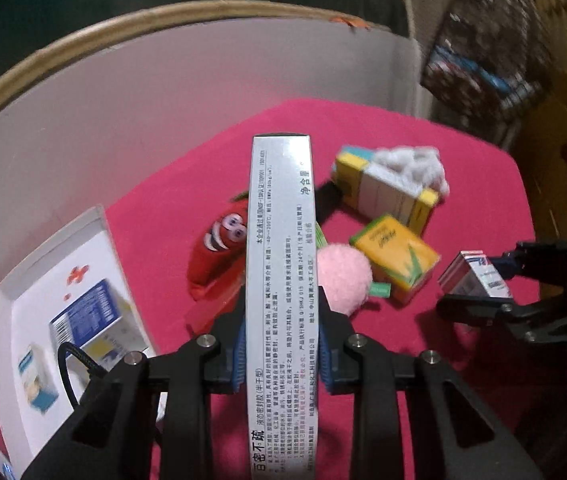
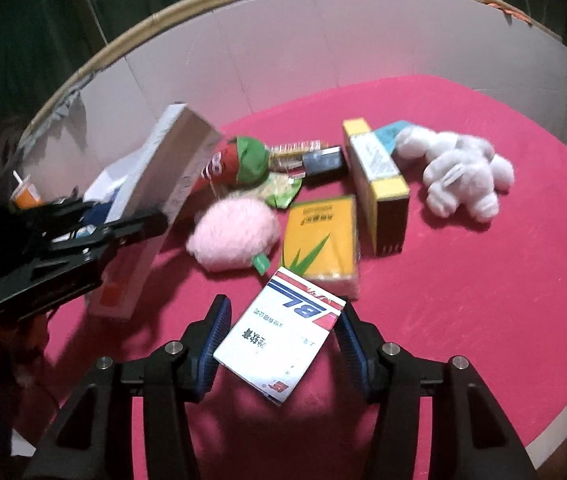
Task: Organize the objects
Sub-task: 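Carry the long white box and the BL box over the white tray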
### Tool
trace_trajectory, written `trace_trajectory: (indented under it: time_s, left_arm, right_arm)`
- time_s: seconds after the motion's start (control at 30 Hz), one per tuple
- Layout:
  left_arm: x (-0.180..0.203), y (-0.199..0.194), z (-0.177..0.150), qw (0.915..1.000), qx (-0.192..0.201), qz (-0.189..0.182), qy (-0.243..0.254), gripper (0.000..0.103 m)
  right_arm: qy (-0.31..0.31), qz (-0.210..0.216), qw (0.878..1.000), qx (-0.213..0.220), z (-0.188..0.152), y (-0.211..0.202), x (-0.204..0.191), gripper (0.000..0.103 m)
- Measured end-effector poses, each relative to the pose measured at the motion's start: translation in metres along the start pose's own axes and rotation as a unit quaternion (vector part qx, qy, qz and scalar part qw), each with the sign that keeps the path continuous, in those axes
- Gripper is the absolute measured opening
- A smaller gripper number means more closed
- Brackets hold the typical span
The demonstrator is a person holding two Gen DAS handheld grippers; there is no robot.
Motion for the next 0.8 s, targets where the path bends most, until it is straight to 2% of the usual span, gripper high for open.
trace_trajectory:
  time_s: [0.1,0.17,0.2,0.47,0.8]
  left_arm:
    - [-0.017,-0.017,0.0,0.9984,0.016,0.049,-0.02,0.027]
    - [-0.029,-0.024,-0.002,0.9967,0.015,0.067,-0.043,0.027]
    - [-0.035,-0.026,-0.003,0.9959,0.013,0.072,-0.054,0.027]
    - [-0.085,-0.036,-0.013,0.9848,0.008,0.13,-0.115,0.027]
    - [-0.127,-0.053,-0.022,0.9699,0.017,0.187,-0.155,0.027]
  right_arm:
    - [0.002,-0.003,1.0,0.017,0.005,-0.01,-0.004,0.056]
    - [-0.005,-0.007,1.0,0.026,0.008,-0.014,-0.005,0.056]
    - [-0.008,-0.007,1.0,0.028,0.018,-0.01,-0.012,0.056]
    - [-0.044,0.01,0.998,0.043,0.036,-0.013,-0.043,0.056]
    - [-0.09,0.028,0.994,0.056,0.06,-0.008,-0.091,0.056]
Point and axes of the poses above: each gripper's, at about its wrist camera, not at the fingertips, and y roughly the way its jaws point, x to its right, z to its top, the point moved 10 cm from there along y, roughly the way its jaws point, and after that the axes turned 12 degrees about z, right-handed, at the moved point
